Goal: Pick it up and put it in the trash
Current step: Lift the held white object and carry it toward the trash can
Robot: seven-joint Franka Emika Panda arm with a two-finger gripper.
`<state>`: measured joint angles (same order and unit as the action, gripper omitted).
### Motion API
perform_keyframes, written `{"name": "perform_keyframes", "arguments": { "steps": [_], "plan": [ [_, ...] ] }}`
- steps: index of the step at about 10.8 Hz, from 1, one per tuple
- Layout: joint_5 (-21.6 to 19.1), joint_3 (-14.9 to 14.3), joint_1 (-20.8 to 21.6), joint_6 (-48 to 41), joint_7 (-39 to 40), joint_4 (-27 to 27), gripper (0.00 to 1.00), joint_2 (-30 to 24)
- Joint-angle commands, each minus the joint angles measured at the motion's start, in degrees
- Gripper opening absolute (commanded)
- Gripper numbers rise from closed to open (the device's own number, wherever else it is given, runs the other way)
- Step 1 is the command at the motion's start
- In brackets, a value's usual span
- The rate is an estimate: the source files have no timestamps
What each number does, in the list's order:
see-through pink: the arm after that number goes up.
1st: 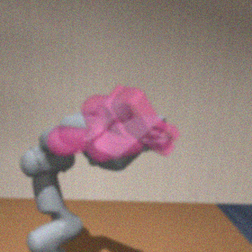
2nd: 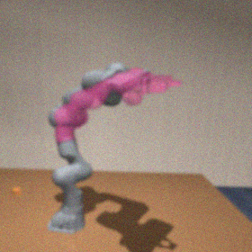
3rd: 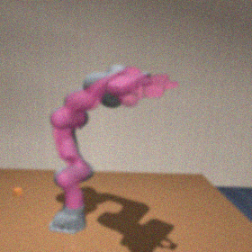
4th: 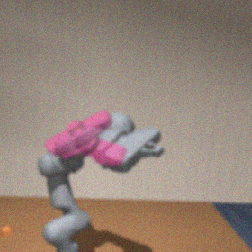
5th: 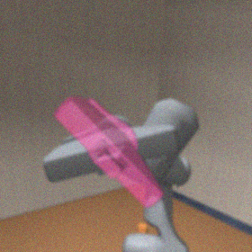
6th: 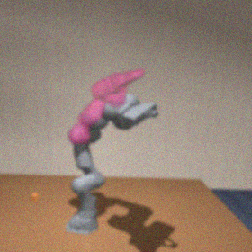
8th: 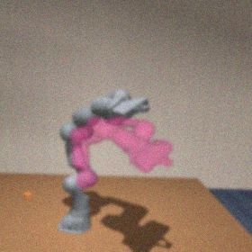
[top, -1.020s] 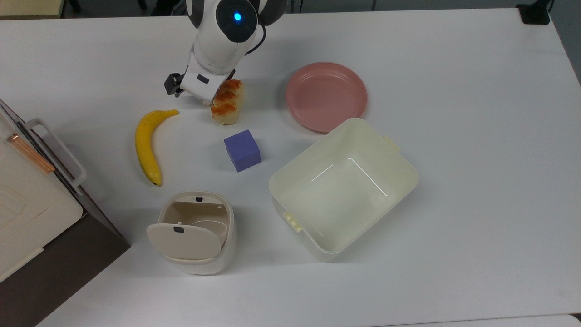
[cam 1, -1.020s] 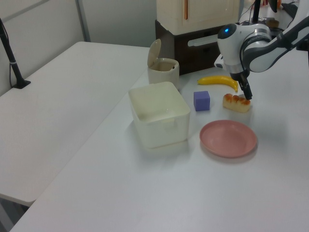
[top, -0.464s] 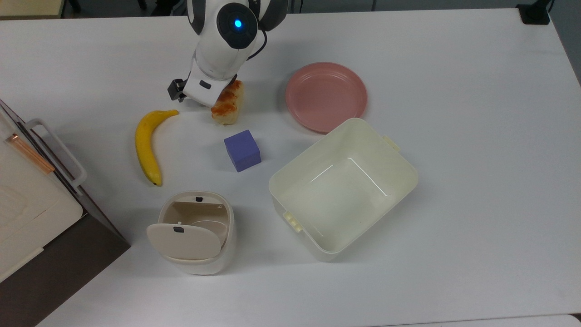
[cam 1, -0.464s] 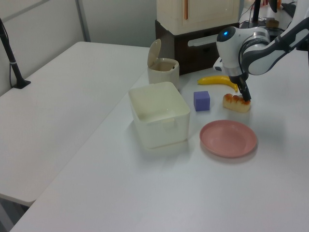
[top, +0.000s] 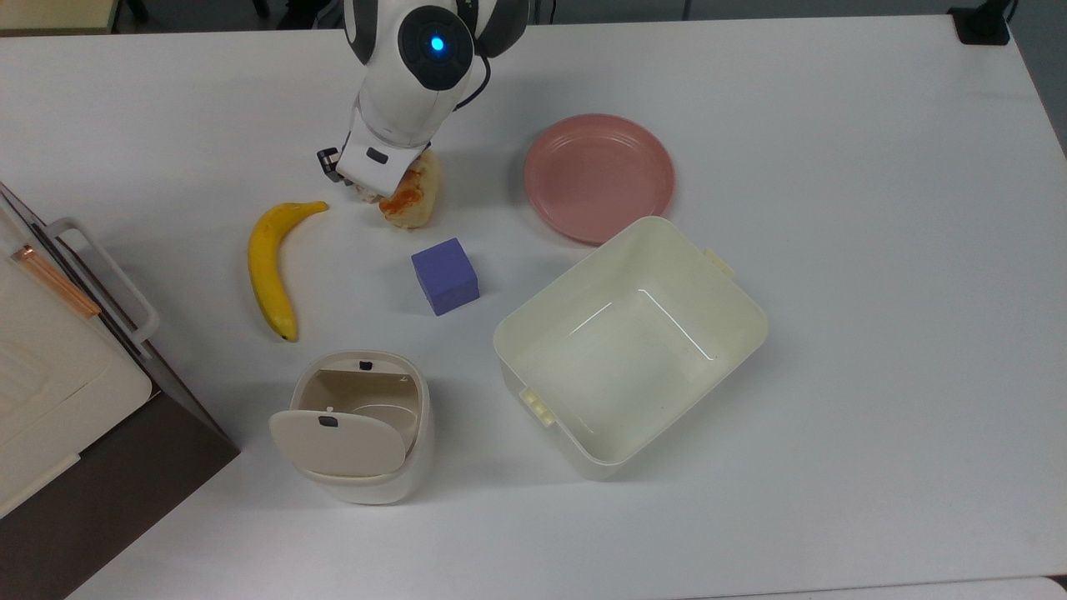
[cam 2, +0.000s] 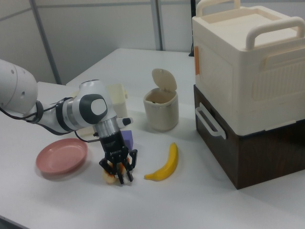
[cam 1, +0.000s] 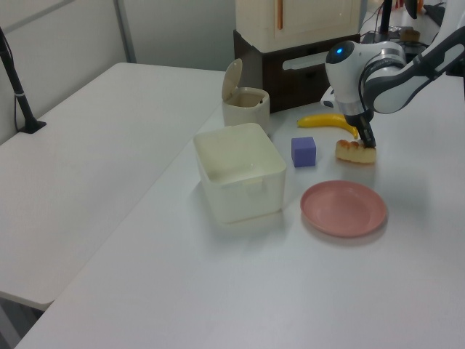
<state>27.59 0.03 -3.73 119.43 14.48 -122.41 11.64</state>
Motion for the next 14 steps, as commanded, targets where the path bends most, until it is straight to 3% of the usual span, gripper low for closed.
{"name": "perform_keyframes", "arguments": {
  "steps": [1, 8, 10, 14],
  "plan": [
    [-1.22, 0.85, -1.27, 1.15, 2.04, -0.11, 0.0, -0.21],
    [-2.98, 0.85, -3.03, 0.45, 1.69, 2.69, 0.0, -1.35],
    [-5.95, 0.85, -3.3, -1.56, 2.04, 4.88, 0.0, -1.97],
    [-7.99, 0.85, -3.21, -3.51, 2.48, 7.44, 0.0, -2.23]
  ]
}}
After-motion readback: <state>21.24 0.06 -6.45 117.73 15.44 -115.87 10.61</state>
